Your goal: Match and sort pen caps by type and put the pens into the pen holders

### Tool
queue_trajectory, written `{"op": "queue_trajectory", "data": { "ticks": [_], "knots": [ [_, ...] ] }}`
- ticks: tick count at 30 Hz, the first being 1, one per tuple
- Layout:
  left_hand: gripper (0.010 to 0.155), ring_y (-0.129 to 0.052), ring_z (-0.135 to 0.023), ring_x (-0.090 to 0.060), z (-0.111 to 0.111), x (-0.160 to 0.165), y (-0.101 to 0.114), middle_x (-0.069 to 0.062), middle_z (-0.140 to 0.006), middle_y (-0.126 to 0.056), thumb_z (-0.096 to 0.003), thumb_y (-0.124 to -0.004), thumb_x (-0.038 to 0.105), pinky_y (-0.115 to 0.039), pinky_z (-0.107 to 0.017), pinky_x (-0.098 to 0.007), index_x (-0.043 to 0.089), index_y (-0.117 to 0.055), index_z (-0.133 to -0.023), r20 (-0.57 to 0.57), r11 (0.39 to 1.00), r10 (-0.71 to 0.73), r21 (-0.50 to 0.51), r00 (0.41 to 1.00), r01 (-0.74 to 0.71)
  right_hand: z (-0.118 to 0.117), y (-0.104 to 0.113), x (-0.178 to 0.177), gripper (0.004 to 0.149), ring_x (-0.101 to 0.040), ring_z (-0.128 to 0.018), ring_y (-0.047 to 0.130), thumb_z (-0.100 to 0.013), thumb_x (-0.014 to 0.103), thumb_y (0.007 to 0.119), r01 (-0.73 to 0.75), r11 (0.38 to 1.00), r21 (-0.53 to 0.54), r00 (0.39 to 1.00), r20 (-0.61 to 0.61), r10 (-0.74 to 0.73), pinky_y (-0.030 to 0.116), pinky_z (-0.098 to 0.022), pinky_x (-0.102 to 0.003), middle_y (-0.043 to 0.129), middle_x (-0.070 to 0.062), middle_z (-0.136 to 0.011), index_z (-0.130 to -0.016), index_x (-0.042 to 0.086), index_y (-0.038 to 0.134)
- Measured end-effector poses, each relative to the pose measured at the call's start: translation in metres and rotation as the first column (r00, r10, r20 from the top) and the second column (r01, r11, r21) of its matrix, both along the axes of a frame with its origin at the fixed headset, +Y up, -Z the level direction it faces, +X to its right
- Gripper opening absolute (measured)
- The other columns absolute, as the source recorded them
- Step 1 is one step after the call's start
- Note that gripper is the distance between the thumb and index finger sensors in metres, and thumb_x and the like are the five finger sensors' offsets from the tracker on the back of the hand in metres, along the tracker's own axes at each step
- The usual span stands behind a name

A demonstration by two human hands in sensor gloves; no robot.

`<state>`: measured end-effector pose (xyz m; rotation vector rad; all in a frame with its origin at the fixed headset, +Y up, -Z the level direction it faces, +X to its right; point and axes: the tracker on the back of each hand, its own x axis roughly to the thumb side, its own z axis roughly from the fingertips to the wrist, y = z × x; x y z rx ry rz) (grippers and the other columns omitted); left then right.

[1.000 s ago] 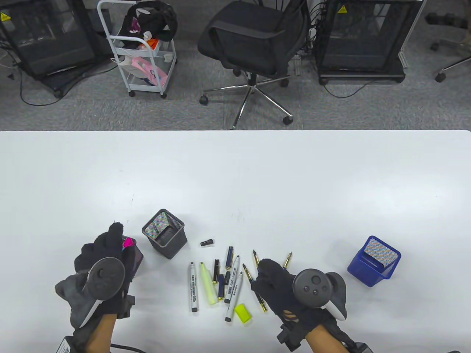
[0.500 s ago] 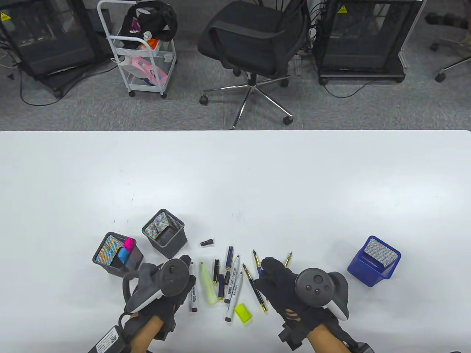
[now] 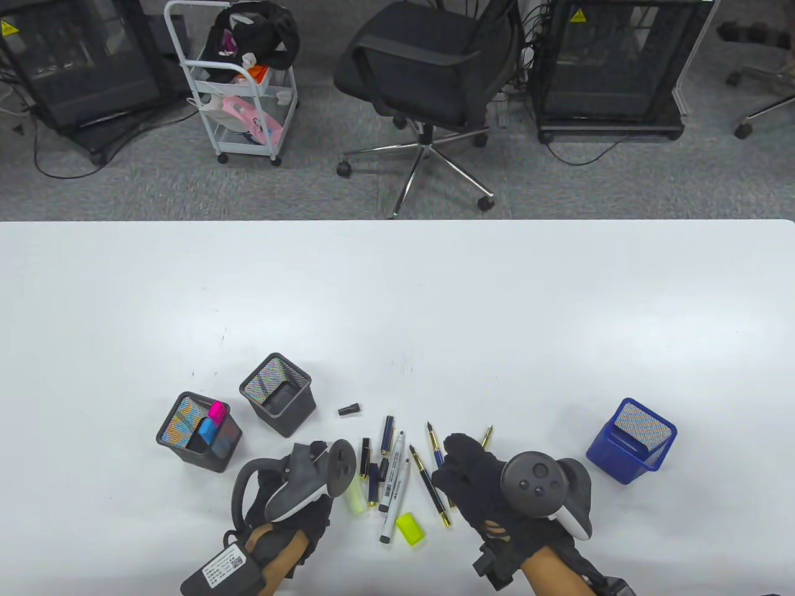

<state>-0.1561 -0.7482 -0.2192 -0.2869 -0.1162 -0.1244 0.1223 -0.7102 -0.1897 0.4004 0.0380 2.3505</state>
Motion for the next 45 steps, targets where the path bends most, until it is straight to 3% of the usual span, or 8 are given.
{"op": "queue_trajectory", "data": {
  "ticks": [11, 20, 27, 34, 36, 42, 45],
  "knots": [
    [0.072, -0.112, -0.038, -0.028, 0.002, 0.007, -0.006, -0.011, -0.063, -0.112, -0.0392, -0.098, 0.04, -0.088, -0.036, -0.06, 0.003, -0.078, -0.098, -0.003, 0.993, -0.116, 0.034, 0.993, 0.116, 0.0, -0.001, 0.0, 0.066, -0.03, -0.056, 0.109, -0.047, 0.049, 0.081, -0.002, 1.0, -0.006, 1.0, 0.004, 0.002, 0.089, -0.046, -0.048, 0.096, -0.017, -0.076, -0.094, 0.005, 0.065],
    [0.074, -0.107, -0.041, -0.032, 0.005, 0.007, -0.004, -0.016, -0.068, -0.108, -0.0392, -0.094, 0.036, -0.084, -0.041, -0.065, -0.003, -0.075, -0.099, 0.013, 0.994, -0.105, 0.042, 0.994, 0.105, 0.0, 0.0, 0.001, 0.066, -0.031, -0.056, 0.109, -0.047, 0.049, 0.081, 0.0, 1.0, -0.004, 1.0, 0.009, 0.0, 0.089, -0.046, -0.048, 0.096, -0.018, -0.076, -0.094, 0.005, 0.065],
    [0.067, -0.104, -0.044, -0.032, 0.009, -0.002, 0.027, -0.015, -0.072, -0.105, -0.0412, -0.09, 0.032, -0.081, -0.046, -0.066, 0.0, -0.076, -0.098, 0.039, 0.983, 0.107, 0.149, 0.994, -0.111, -0.001, 0.0, 0.003, 0.066, -0.031, -0.056, 0.109, -0.046, 0.048, 0.081, -0.001, 1.0, -0.003, 1.0, 0.014, 0.001, 0.089, -0.046, -0.048, 0.096, -0.018, -0.076, -0.094, 0.005, 0.065],
    [0.06, -0.102, -0.044, -0.031, 0.018, -0.013, 0.052, -0.013, -0.07, -0.104, -0.045, -0.084, 0.032, -0.08, -0.047, -0.065, 0.002, -0.076, -0.096, 0.154, 0.891, 0.384, 0.195, 0.91, -0.409, -0.001, 0.001, 0.006, 0.068, -0.031, -0.055, 0.109, -0.046, 0.05, 0.081, -0.001, 1.0, 0.0, 1.0, 0.03, 0.001, 0.089, -0.045, -0.048, 0.096, -0.018, -0.076, -0.094, 0.005, 0.065],
    [0.059, -0.101, -0.044, -0.031, 0.02, -0.015, 0.055, -0.011, -0.069, -0.103, -0.0462, -0.082, 0.033, -0.079, -0.047, -0.065, 0.004, -0.075, -0.096, 0.22, 0.87, 0.411, 0.196, 0.885, -0.453, -0.001, 0.001, 0.007, 0.068, -0.031, -0.055, 0.109, -0.046, 0.05, 0.082, -0.01, 1.0, 0.002, 0.999, 0.044, 0.01, 0.089, -0.045, -0.047, 0.096, -0.018, -0.076, -0.094, 0.005, 0.065],
    [0.057, -0.098, -0.044, -0.028, 0.027, -0.021, 0.057, -0.006, -0.067, -0.099, -0.0489, -0.074, 0.036, -0.079, -0.047, -0.065, 0.009, -0.071, -0.098, 0.252, 0.846, 0.456, 0.176, 0.854, -0.503, -0.001, 0.002, 0.01, 0.067, -0.03, -0.051, 0.109, -0.045, 0.049, 0.084, -0.071, 0.997, -0.017, 0.99, 0.121, 0.073, 0.09, -0.042, -0.046, 0.098, -0.018, -0.073, -0.092, 0.004, 0.068],
    [0.056, -0.098, -0.044, -0.027, 0.029, -0.023, 0.059, -0.006, -0.067, -0.099, -0.0489, -0.072, 0.037, -0.079, -0.047, -0.064, 0.01, -0.072, -0.098, 0.265, 0.828, 0.476, 0.185, 0.839, -0.529, -0.002, 0.001, 0.013, 0.065, -0.03, -0.048, 0.11, -0.043, 0.047, 0.087, -0.181, 0.981, -0.074, 0.962, 0.196, 0.193, 0.09, -0.04, -0.046, 0.099, -0.018, -0.07, -0.09, 0.004, 0.07]
  ]
}}
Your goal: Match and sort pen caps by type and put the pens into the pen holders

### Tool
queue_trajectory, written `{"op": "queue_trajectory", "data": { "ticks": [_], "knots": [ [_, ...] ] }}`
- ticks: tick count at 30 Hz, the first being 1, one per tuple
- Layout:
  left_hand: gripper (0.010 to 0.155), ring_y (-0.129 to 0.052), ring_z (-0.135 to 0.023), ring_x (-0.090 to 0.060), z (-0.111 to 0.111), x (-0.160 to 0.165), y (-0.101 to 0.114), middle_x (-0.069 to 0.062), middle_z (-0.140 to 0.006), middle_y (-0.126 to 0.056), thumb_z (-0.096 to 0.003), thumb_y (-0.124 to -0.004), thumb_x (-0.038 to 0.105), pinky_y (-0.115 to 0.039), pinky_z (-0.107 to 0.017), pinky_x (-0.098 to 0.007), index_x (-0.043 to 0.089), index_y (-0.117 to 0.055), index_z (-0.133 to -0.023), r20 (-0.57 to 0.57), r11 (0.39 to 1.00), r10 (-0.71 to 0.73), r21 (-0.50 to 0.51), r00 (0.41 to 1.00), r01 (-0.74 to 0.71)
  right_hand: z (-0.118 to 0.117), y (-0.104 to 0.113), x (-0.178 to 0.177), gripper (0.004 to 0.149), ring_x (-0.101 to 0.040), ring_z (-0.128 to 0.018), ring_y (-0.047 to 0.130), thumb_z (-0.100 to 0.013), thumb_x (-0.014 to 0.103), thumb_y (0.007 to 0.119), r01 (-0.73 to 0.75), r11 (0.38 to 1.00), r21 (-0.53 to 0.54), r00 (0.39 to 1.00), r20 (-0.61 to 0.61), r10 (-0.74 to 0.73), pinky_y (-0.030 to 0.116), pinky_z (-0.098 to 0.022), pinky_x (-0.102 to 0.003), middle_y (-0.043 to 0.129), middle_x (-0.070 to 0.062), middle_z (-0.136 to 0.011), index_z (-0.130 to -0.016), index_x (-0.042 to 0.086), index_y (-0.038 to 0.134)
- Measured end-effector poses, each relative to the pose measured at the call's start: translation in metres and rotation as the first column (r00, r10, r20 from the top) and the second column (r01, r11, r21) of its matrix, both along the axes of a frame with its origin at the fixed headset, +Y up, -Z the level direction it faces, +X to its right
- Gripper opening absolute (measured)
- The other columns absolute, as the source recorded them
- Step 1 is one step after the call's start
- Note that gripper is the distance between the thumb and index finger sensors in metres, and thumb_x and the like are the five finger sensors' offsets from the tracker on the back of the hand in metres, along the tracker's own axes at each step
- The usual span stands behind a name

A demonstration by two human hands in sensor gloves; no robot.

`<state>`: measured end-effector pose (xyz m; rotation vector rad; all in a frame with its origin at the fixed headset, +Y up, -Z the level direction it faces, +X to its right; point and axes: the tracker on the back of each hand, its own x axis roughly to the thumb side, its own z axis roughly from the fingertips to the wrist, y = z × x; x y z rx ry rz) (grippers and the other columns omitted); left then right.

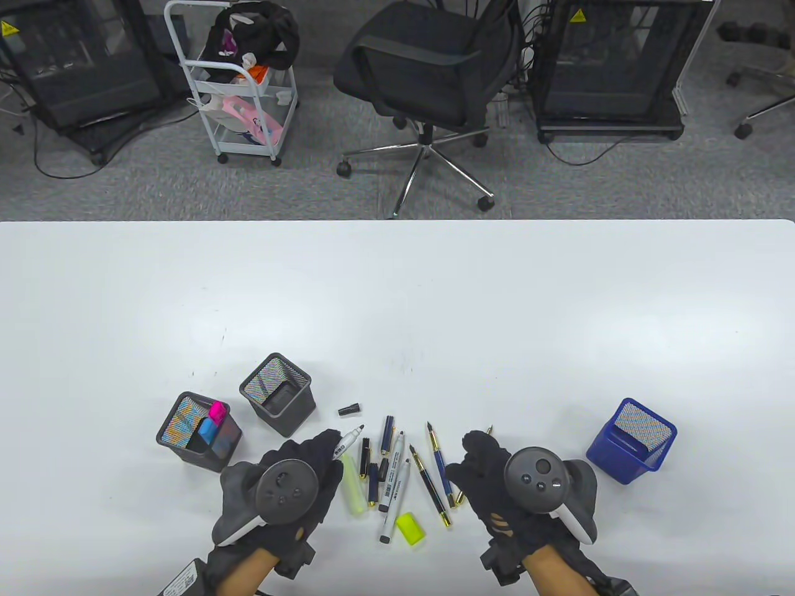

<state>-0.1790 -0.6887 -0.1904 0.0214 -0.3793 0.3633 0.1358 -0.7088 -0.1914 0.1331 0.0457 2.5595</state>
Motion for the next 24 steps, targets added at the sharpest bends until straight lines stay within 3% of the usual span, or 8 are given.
{"op": "queue_trajectory", "data": {
  "ticks": [4, 12, 24],
  "knots": [
    [0.055, -0.099, -0.044, -0.028, 0.003, 0.001, -0.001, -0.006, -0.068, -0.1, -0.0487, -0.072, 0.038, -0.08, -0.046, -0.064, 0.011, -0.073, -0.097, 0.012, 1.0, -0.014, 0.004, 1.0, 0.014, -0.003, -0.006, 0.005, 0.065, -0.028, -0.045, 0.11, -0.042, 0.046, 0.09, -0.162, 0.981, -0.103, 0.981, 0.086, 0.171, 0.091, -0.038, -0.045, 0.1, -0.017, -0.069, -0.089, 0.005, 0.071],
    [0.055, -0.101, -0.044, -0.028, 0.004, 0.003, -0.004, -0.008, -0.07, -0.1, -0.0486, -0.074, 0.039, -0.08, -0.046, -0.064, 0.012, -0.075, -0.097, 0.024, 0.999, -0.033, 0.0, 0.999, 0.033, -0.015, -0.033, 0.002, 0.064, -0.026, -0.039, 0.112, -0.038, 0.044, 0.095, -0.293, 0.923, -0.251, 0.932, 0.141, 0.334, 0.092, -0.033, -0.042, 0.103, -0.015, -0.063, -0.085, 0.005, 0.075],
    [0.054, -0.101, -0.044, -0.029, 0.004, 0.005, -0.004, -0.009, -0.07, -0.101, -0.0485, -0.075, 0.039, -0.08, -0.046, -0.064, 0.012, -0.076, -0.096, 0.032, 0.998, -0.054, -0.013, 0.998, 0.054, -0.019, -0.045, -0.006, 0.064, -0.025, -0.037, 0.112, -0.037, 0.044, 0.097, -0.358, 0.898, -0.256, 0.907, 0.132, 0.4, 0.093, -0.03, -0.04, 0.104, -0.014, -0.061, -0.084, 0.006, 0.077]
  ]
}}
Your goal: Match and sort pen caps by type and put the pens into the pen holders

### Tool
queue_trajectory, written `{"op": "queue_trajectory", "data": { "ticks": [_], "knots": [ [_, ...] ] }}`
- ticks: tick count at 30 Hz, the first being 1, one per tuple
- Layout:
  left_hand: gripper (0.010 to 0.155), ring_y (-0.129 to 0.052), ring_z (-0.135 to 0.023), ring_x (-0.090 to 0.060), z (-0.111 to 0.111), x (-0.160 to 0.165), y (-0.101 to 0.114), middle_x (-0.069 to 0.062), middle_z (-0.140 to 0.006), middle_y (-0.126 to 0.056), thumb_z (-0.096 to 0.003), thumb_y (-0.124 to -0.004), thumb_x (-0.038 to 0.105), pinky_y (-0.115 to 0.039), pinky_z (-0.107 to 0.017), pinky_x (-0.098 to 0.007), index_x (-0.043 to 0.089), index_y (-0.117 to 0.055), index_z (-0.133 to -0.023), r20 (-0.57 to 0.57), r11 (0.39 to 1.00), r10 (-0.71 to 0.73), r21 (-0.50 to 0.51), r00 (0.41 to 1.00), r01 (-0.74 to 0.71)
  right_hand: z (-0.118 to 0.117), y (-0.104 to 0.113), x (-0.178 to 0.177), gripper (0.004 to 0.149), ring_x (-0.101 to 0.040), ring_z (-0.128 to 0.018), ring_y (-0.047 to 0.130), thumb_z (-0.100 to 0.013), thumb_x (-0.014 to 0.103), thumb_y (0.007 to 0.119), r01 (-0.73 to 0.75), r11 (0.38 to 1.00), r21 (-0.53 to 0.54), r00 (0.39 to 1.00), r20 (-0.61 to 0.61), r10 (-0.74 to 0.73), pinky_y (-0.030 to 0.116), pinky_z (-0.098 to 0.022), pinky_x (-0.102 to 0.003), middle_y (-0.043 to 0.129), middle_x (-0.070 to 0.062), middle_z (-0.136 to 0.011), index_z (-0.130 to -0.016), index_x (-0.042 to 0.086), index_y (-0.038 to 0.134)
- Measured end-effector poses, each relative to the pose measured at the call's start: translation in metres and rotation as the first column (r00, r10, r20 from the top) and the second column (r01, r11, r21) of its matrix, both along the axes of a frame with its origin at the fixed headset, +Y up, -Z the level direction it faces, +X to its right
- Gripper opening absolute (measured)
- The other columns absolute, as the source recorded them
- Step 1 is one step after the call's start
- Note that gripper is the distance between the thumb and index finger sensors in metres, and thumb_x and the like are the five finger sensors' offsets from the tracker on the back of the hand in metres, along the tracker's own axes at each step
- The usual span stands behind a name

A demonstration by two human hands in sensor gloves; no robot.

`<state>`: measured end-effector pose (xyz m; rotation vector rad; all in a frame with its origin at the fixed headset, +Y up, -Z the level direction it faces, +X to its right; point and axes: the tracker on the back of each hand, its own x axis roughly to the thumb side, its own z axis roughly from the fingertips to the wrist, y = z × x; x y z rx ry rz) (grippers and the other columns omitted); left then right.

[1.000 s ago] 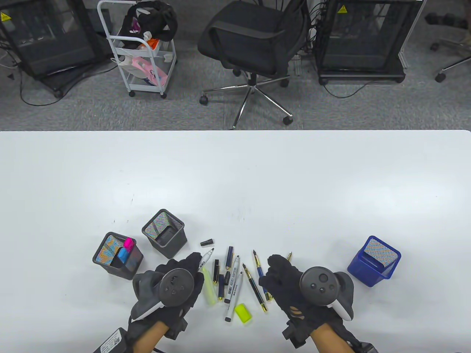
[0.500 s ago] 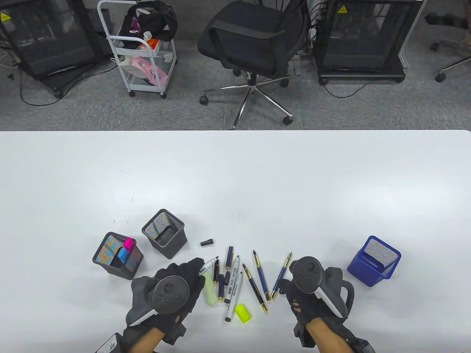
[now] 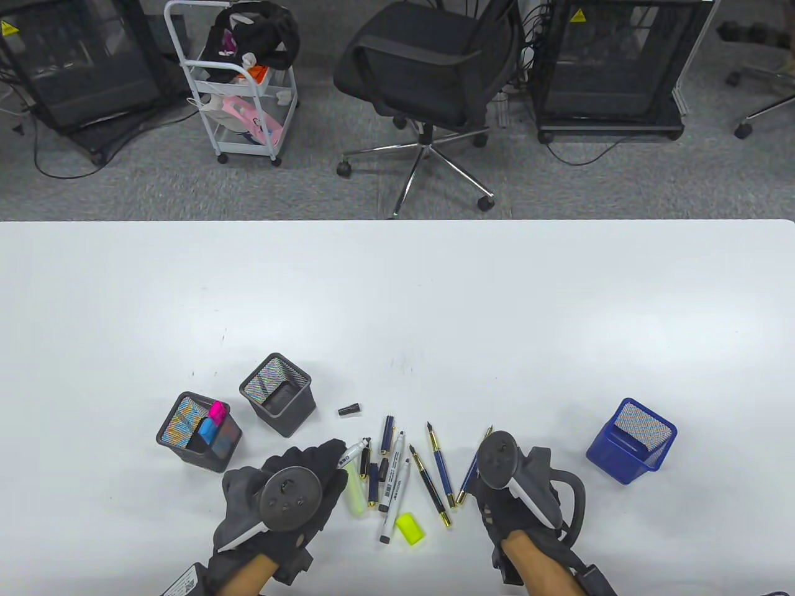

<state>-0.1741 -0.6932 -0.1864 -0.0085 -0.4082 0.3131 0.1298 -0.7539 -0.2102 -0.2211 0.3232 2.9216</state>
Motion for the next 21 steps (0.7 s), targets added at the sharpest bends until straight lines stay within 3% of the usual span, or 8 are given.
{"op": "queue_trajectory", "data": {
  "ticks": [14, 17, 21],
  "knots": [
    [0.054, -0.102, -0.047, -0.03, 0.0, 0.004, -0.005, -0.009, -0.072, -0.101, -0.0486, -0.076, 0.039, -0.08, -0.047, -0.064, 0.013, -0.076, -0.096, 0.015, 0.999, -0.031, -0.039, 0.999, 0.031, 0.0, 0.0, -0.014, 0.063, -0.025, -0.035, 0.112, -0.037, 0.037, 0.102, -0.118, 0.993, 0.015, 0.989, -0.092, 0.119, 0.093, -0.03, -0.041, 0.105, -0.016, -0.06, -0.085, 0.004, 0.078],
    [0.054, -0.102, -0.047, -0.03, 0.0, 0.004, -0.006, -0.009, -0.072, -0.101, -0.0486, -0.076, 0.039, -0.08, -0.047, -0.064, 0.013, -0.076, -0.096, 0.02, 0.998, -0.03, -0.045, 0.999, 0.031, 0.001, 0.004, -0.009, 0.064, -0.027, -0.035, 0.112, -0.038, 0.036, 0.101, -0.064, 0.998, 0.011, 0.994, -0.086, 0.064, 0.092, -0.032, -0.043, 0.104, -0.018, -0.06, -0.086, 0.002, 0.076],
    [0.054, -0.102, -0.048, -0.03, 0.0, 0.005, -0.005, -0.01, -0.073, -0.1, -0.0486, -0.076, 0.039, -0.08, -0.047, -0.064, 0.013, -0.076, -0.096, 0.03, 0.999, -0.02, -0.047, 0.999, 0.021, 0.003, 0.021, -0.002, 0.066, -0.028, -0.036, 0.111, -0.039, 0.036, 0.099, 0.078, 0.992, 0.098, 0.993, -0.097, -0.069, 0.092, -0.034, -0.044, 0.103, -0.02, -0.062, -0.088, -0.001, 0.074]
  ]
}}
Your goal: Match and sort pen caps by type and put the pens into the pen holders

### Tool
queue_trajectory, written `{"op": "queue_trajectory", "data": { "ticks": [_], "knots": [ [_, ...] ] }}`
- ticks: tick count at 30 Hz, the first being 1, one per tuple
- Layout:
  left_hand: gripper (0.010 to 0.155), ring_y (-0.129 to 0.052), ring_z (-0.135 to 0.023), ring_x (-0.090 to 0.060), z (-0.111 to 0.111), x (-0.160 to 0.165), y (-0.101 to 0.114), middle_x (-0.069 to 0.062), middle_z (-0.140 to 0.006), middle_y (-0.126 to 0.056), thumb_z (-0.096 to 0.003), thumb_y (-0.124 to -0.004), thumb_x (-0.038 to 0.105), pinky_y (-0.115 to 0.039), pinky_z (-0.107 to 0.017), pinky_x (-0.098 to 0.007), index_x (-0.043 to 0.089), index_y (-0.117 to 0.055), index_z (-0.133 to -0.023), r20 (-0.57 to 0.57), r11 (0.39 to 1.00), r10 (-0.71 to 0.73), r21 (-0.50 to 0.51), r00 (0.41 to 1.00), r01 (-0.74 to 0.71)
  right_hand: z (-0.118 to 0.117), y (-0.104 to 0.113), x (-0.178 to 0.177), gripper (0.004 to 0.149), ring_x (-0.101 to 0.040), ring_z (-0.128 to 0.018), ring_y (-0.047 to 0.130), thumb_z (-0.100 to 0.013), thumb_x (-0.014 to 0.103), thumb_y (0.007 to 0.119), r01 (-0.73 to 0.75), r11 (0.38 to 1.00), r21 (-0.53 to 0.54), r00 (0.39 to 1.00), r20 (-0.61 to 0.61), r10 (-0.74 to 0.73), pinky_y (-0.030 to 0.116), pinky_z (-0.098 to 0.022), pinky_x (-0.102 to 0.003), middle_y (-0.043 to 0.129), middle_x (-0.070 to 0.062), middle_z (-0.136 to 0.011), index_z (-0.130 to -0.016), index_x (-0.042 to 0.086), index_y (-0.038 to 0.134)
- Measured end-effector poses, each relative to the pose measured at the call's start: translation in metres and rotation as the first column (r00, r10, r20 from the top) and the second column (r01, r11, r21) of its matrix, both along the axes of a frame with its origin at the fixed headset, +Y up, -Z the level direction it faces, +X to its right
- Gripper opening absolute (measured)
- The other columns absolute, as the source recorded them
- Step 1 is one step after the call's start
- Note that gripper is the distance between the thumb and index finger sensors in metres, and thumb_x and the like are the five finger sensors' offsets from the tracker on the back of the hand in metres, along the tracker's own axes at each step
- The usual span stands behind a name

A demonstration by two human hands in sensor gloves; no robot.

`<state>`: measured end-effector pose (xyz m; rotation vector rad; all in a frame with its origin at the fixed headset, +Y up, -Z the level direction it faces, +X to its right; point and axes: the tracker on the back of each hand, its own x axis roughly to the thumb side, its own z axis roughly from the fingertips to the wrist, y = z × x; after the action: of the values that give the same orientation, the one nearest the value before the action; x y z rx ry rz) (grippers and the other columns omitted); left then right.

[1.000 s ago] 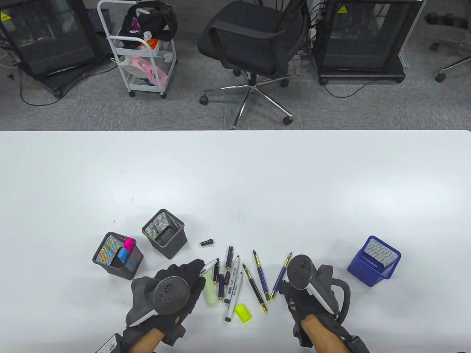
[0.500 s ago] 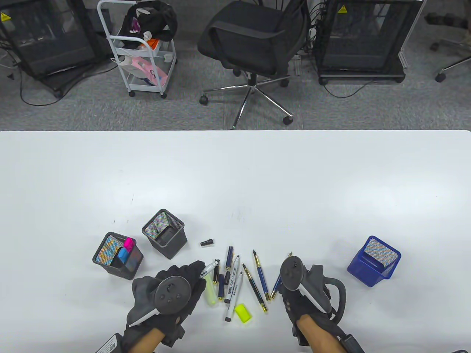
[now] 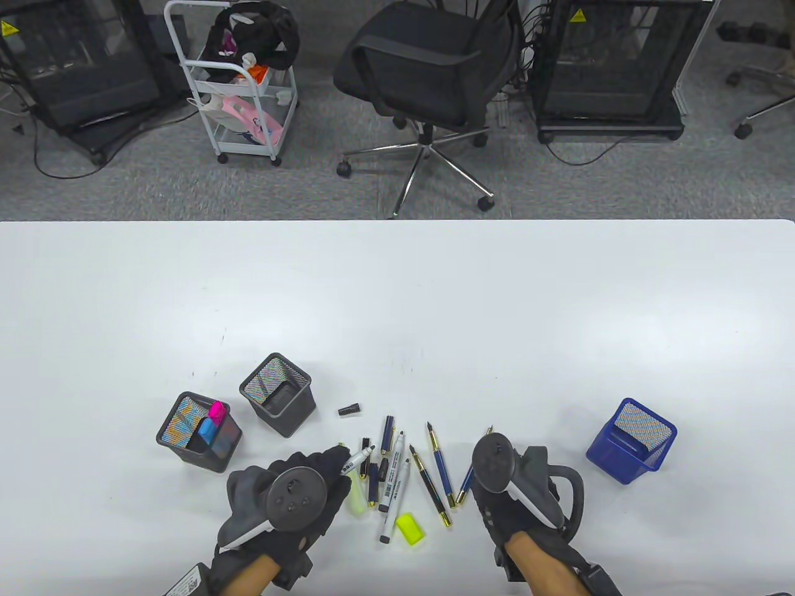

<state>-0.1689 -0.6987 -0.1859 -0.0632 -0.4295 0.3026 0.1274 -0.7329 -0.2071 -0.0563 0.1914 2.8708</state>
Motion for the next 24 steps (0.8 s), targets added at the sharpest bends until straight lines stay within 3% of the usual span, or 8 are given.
{"op": "queue_trajectory", "data": {
  "ticks": [4, 8, 13, 15, 19, 20, 24],
  "knots": [
    [0.054, -0.102, -0.048, -0.03, 0.002, 0.004, -0.001, -0.009, -0.073, -0.101, -0.0485, -0.076, 0.039, -0.08, -0.047, -0.064, 0.013, -0.076, -0.096, 0.027, 1.0, -0.001, -0.002, 1.0, 0.001, 0.005, 0.016, 0.005, 0.067, -0.028, -0.041, 0.108, -0.042, 0.036, 0.095, 0.265, 0.961, 0.082, 0.962, -0.092, -0.257, 0.09, -0.039, -0.045, 0.1, -0.02, -0.066, -0.093, 0.002, 0.069],
    [0.054, -0.102, -0.048, -0.03, 0.003, 0.007, -0.003, -0.01, -0.074, -0.1, -0.0485, -0.075, 0.039, -0.08, -0.047, -0.064, 0.014, -0.076, -0.096, 0.053, 1.0, -0.009, -0.008, 0.999, 0.01, 0.009, 0.022, 0.003, 0.062, -0.028, -0.047, 0.106, -0.045, 0.037, 0.091, 0.338, 0.934, 0.119, 0.93, -0.194, -0.312, 0.087, -0.044, -0.046, 0.097, -0.019, -0.071, -0.097, 0.011, 0.069],
    [0.054, -0.102, -0.049, -0.03, 0.004, 0.01, -0.004, -0.009, -0.074, -0.1, -0.0484, -0.075, 0.039, -0.08, -0.048, -0.064, 0.014, -0.075, -0.096, 0.086, 1.0, -0.008, -0.008, 0.996, 0.009, 0.009, 0.023, 0.002, 0.052, -0.027, -0.046, 0.106, -0.045, 0.038, 0.091, 0.463, 0.88, 0.109, 0.872, -0.237, -0.429, 0.088, -0.044, -0.045, 0.097, -0.018, -0.071, -0.09, 0.018, 0.079],
    [0.054, -0.102, -0.049, -0.03, 0.005, 0.011, -0.004, -0.009, -0.074, -0.1, -0.0485, -0.075, 0.039, -0.08, -0.048, -0.064, 0.014, -0.076, -0.096, 0.098, 1.0, -0.007, -0.003, 0.995, 0.007, 0.009, 0.023, 0.003, 0.051, -0.026, -0.045, 0.108, -0.044, 0.039, 0.092, 0.535, 0.84, 0.09, 0.831, -0.237, -0.504, 0.09, -0.043, -0.044, 0.098, -0.017, -0.07, -0.087, 0.015, 0.078],
    [0.054, -0.102, -0.049, -0.03, 0.006, 0.013, -0.003, -0.009, -0.074, -0.1, -0.0484, -0.075, 0.039, -0.08, -0.048, -0.064, 0.015, -0.076, -0.097, 0.123, 1.0, 0.001, 0.014, 0.992, -0.003, 0.007, 0.02, 0.008, 0.046, -0.025, -0.045, 0.111, -0.045, 0.036, 0.092, 0.741, 0.672, 0.006, 0.647, -0.277, -0.711, 0.092, -0.041, -0.043, 0.1, -0.017, -0.067, -0.082, 0.012, 0.081],
    [0.054, -0.102, -0.049, -0.03, 0.007, 0.014, -0.003, -0.009, -0.074, -0.1, -0.0483, -0.075, 0.039, -0.08, -0.048, -0.064, 0.015, -0.076, -0.097, 0.129, 1.0, 0.003, 0.018, 0.992, -0.005, 0.008, 0.02, 0.009, 0.046, -0.024, -0.043, 0.112, -0.045, 0.036, 0.091, 0.762, 0.648, -0.007, 0.625, -0.258, -0.737, 0.093, -0.04, -0.043, 0.101, -0.017, -0.066, -0.082, 0.01, 0.081],
    [0.054, -0.101, -0.049, -0.029, 0.012, 0.022, 0.0, -0.009, -0.073, -0.1, -0.0485, -0.073, 0.039, -0.079, -0.048, -0.065, 0.015, -0.076, -0.097, 0.174, 0.999, 0.003, 0.033, 0.985, -0.009, 0.011, 0.021, 0.009, 0.047, -0.019, -0.036, 0.113, -0.045, 0.04, 0.086, 0.757, 0.652, 0.033, 0.637, -0.257, -0.727, 0.095, -0.035, -0.039, 0.104, -0.013, -0.059, -0.079, 0.008, 0.081]
  ]
}}
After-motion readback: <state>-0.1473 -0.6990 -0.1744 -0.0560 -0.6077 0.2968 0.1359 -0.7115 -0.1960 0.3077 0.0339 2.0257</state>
